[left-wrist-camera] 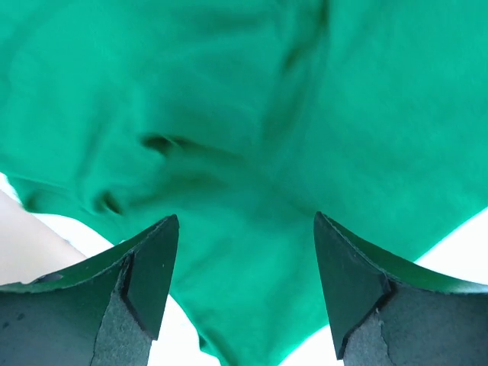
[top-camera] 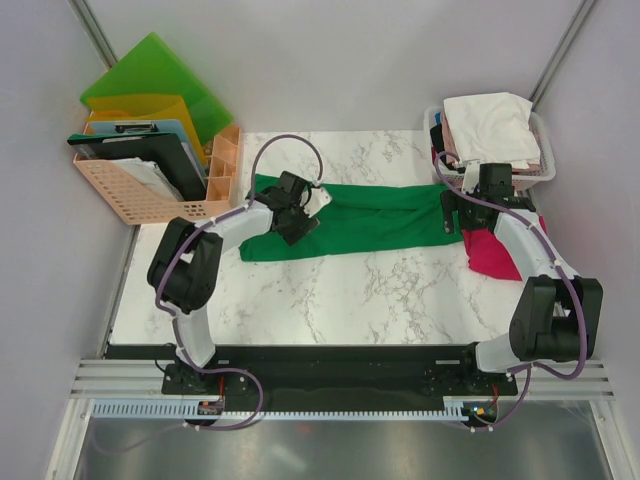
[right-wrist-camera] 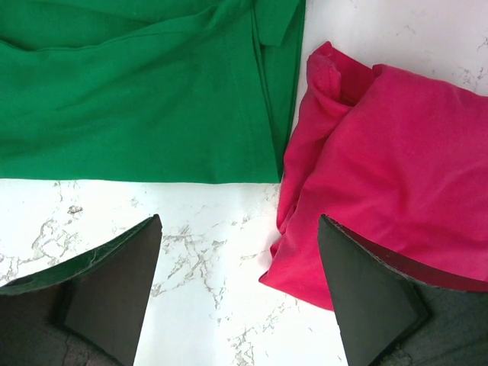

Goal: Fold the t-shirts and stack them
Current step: Fold the other side of the tshirt into a rectangle

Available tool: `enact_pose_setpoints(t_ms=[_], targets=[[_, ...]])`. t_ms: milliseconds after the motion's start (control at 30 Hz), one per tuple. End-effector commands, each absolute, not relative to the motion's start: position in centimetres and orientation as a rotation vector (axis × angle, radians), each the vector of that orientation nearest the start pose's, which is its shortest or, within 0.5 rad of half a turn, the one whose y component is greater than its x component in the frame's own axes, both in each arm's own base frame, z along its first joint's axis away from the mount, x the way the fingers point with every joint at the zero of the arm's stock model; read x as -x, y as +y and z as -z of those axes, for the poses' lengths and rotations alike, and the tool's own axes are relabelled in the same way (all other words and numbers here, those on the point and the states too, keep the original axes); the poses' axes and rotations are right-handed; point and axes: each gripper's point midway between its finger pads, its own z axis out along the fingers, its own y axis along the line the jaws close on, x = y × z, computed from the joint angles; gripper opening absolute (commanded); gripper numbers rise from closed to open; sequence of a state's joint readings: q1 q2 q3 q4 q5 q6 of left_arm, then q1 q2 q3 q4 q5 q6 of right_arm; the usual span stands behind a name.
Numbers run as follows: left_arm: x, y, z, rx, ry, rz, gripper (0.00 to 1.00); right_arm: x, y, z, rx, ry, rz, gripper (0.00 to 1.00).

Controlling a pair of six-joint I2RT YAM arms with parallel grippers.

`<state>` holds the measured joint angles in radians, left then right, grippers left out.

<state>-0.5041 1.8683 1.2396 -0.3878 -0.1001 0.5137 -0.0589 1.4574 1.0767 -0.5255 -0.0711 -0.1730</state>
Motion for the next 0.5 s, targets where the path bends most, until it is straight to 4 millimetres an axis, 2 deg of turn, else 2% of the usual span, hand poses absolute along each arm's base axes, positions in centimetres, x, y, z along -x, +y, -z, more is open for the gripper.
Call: enact_pose_setpoints(t_ms=[0, 267, 467], targets=[[-41.5, -18.2, -5.5, -1.165, 2.25, -0.14, 0.79, -36.2, -1.5, -12.1, 0.187, 2.452, 0.0, 0.91], [-42.4, -18.4, -7.1, -1.147, 2.223, -0.15, 0.79, -36.2, -1.5, -11.9, 0.195, 2.458, 0.005, 0.91], [-44.2, -18.7, -6.8, -1.14, 2.215, -0.187, 0.78, -36.2, -1.4, -11.6, 0.2, 2.467, -0.009, 0.9]])
